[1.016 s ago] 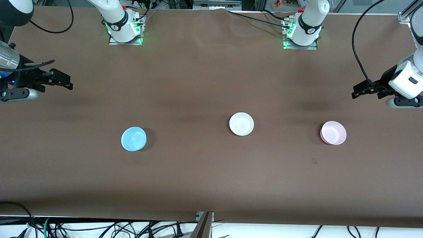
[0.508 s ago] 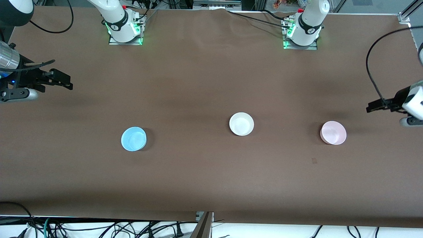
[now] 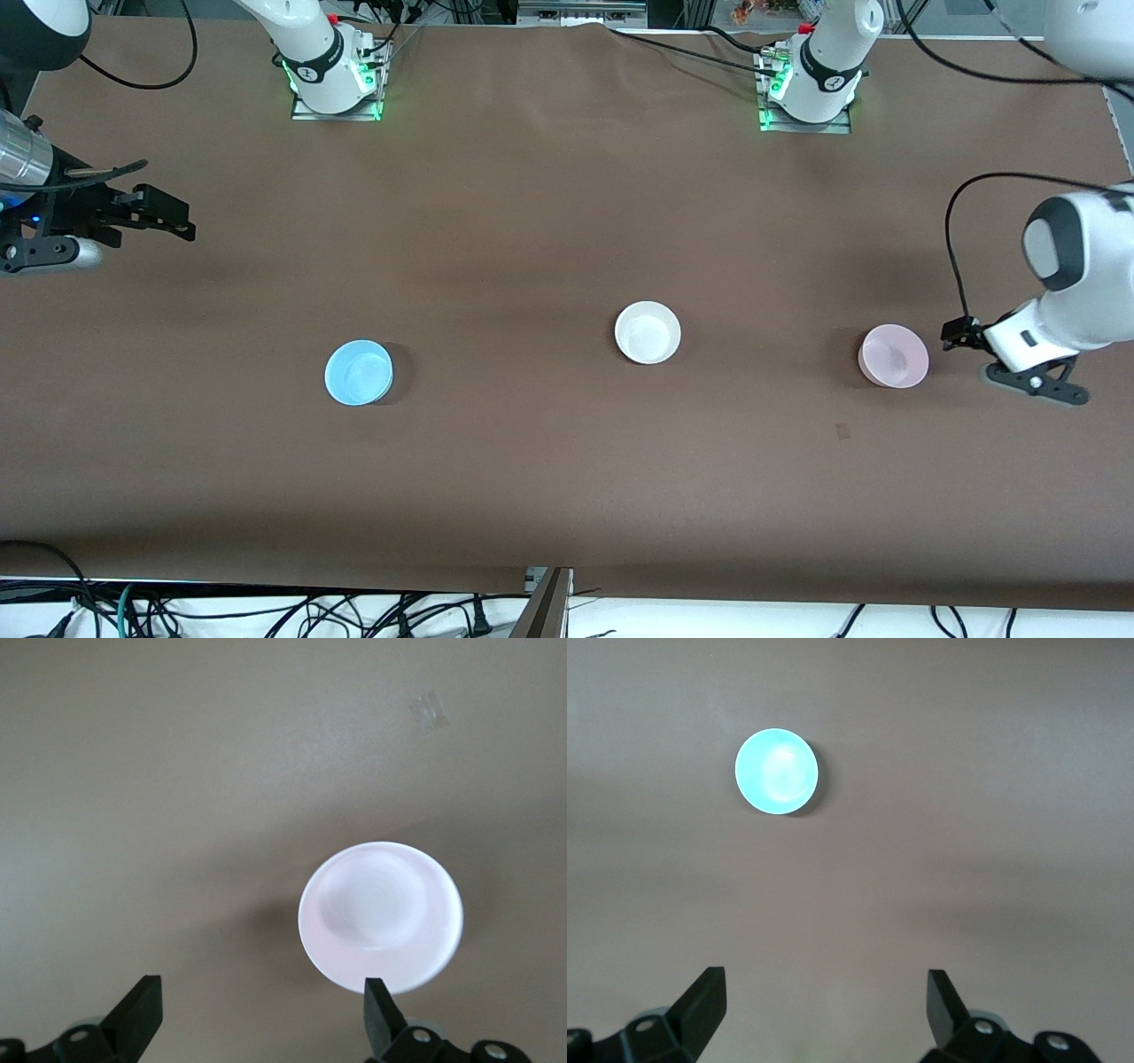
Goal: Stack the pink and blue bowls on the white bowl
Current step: 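Move the left gripper down over the pink bowl rim, then grasp the pink bowl with the left gripper while the right gripper reaches the blue bowl, then carry the pink bowl onto the white bowl while the right gripper grasps the blue bowl, then release the pink bowl with the left gripper while the right gripper lifts the blue bowl, then lower the blue bowl onto the pink bowl with the right gripper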
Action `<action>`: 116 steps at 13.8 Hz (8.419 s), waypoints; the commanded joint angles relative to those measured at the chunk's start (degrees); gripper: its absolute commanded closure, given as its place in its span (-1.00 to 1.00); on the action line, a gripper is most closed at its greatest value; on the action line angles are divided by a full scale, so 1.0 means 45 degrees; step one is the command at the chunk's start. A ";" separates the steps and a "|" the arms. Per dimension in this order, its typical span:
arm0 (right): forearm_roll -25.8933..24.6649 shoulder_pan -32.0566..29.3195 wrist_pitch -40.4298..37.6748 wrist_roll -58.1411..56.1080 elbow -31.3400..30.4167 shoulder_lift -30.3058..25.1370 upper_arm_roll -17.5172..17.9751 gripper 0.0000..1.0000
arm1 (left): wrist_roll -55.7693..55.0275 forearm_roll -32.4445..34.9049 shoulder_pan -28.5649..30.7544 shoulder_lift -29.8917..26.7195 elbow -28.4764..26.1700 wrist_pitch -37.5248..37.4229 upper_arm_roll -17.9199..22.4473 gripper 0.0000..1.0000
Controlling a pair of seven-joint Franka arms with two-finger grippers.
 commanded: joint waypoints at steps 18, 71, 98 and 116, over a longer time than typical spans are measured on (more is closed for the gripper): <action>0.0069 0.0159 0.0611 -0.0073 0.0072 0.1067 0.0099 -0.99 | 0.7244 -0.4751 0.0163 0.2398 -0.0406 0.2487 0.0004 1.00; 0.0361 0.1566 0.6456 0.4401 0.0170 0.7109 0.0118 1.00 | -1.1682 0.0249 -0.2142 0.2398 0.0453 0.1354 -0.6832 1.00; 0.4828 0.3848 0.5429 1.0298 0.2591 0.7240 0.2032 1.00 | -1.1897 0.0796 -0.0619 -0.2677 0.0629 -0.4073 -0.6581 -1.00; 0.3115 0.8031 1.1667 1.4439 0.3352 0.9761 0.1896 1.00 | -0.6330 0.0581 -0.0696 -0.3637 0.2523 -0.7572 -0.2965 -1.00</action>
